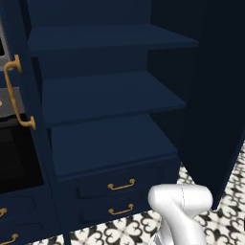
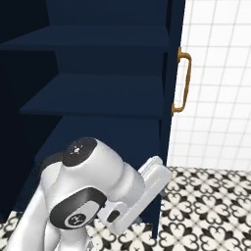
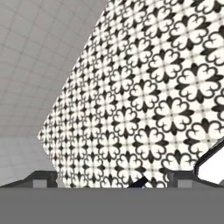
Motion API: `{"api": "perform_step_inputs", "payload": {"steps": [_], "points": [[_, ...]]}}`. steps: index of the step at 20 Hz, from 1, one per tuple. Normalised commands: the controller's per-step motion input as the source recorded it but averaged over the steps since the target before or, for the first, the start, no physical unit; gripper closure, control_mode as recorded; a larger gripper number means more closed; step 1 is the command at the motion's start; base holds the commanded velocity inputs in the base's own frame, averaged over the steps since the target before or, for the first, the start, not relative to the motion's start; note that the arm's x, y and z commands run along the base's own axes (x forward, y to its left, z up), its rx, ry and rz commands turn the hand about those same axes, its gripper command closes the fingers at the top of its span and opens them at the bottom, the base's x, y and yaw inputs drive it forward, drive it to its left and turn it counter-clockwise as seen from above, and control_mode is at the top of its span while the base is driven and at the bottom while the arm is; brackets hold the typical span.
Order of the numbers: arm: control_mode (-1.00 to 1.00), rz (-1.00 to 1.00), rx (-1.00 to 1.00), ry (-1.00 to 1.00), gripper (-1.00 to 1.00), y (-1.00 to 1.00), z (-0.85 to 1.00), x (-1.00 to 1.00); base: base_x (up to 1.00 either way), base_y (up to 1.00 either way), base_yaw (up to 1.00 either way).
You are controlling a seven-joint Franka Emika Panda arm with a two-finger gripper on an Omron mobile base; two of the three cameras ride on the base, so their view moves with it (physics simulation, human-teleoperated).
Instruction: Pick the kettle from the counter and place it on the tray. Then pick the mug from the cabinet and place it on the tray. Then close the cabinet doors.
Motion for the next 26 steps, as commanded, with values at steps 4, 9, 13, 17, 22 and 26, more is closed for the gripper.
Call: {"api": "perform_step_inputs", "payload": {"steps": [4, 9, 13, 17, 22, 26], "points": [[-1.0, 0.21, 0.17, -0.3, -1.0, -0.26, 0.07, 0.41, 0.0, 0.0, 0.0], [-1.0, 0.28, 0.17, -0.4, -1.0, -0.22, 0.07, 0.31, 0.0, 0.0, 0.0], [-1.0, 0.27, 0.17, -0.44, -1.0, -0.12, 0.04, 0.44, 0.0, 0.0, 0.0], [-1.0, 0.21, 0.05, -0.44, -1.0, -0.01, 0.01, 0.52, 0.0, 0.0, 0.0], [-1.0, 0.06, 0.0, -0.31, -1.0, 0.0, 0.0, 0.55, 0.0, 0.0, 0.0], [-1.0, 0.08, -0.01, -0.16, -1.0, -0.01, -0.1, 0.76, 0.0, 0.0, 0.0]]}}
